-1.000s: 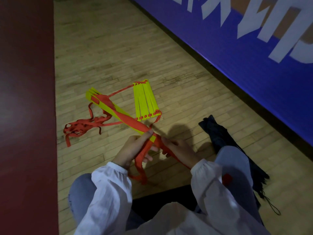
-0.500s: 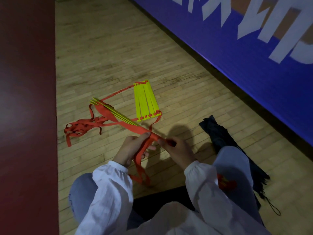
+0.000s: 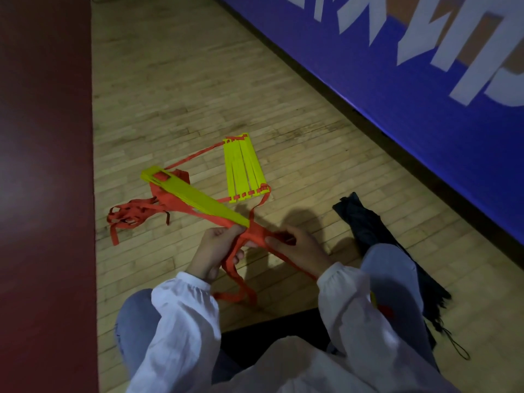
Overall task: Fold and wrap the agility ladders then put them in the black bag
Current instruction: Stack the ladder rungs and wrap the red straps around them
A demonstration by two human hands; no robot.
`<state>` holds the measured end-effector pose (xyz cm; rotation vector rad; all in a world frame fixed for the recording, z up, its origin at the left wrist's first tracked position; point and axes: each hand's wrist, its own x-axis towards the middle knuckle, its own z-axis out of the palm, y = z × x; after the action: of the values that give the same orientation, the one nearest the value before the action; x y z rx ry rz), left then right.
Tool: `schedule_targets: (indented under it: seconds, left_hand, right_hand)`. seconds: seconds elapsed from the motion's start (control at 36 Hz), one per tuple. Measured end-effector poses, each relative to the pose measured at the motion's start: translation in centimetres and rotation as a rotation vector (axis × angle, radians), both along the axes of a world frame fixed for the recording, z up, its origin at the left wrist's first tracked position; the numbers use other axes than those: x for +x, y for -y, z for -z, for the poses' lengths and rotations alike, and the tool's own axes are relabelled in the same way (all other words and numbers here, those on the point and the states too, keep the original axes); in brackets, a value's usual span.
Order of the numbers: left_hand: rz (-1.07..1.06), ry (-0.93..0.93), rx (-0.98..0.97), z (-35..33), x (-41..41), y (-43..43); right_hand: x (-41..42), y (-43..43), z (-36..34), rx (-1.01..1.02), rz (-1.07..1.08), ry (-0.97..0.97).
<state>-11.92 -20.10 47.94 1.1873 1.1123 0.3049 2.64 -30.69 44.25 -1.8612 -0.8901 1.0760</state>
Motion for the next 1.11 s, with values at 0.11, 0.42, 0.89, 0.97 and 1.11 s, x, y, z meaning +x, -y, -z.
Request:
schedule_targets:
  seconds: [0.11, 0.42, 0.89, 0.97, 1.11]
  left_hand:
    - [0.033, 0.006, 0.012, 0.1, -0.4, 0.2]
    - [0.108, 0.066, -0.113, -0.1, -0.2, -0.2]
    - [0.227, -0.021, -0.04, -0.1, -0.3, 0.0]
    - [0.196, -0.027, -0.029, -0.1, 0.0, 0.0]
    - [0.123, -0.041, -0.029, -0.3, 0.4, -0.2]
  right_hand:
    - [0.2, 0.1, 0.1, 0.022, 0.013, -0.005]
    - [0.3, 0.1, 0.7, 0.027, 0.12, -0.106]
    - [0.4, 0.4, 1.1, -0.042, 0.255, 0.089]
    - [0.1, 0.3, 0.9, -0.059, 0.271, 0.145]
    - [-0.3, 0.1, 0.6, -0.048, 0.3, 0.181]
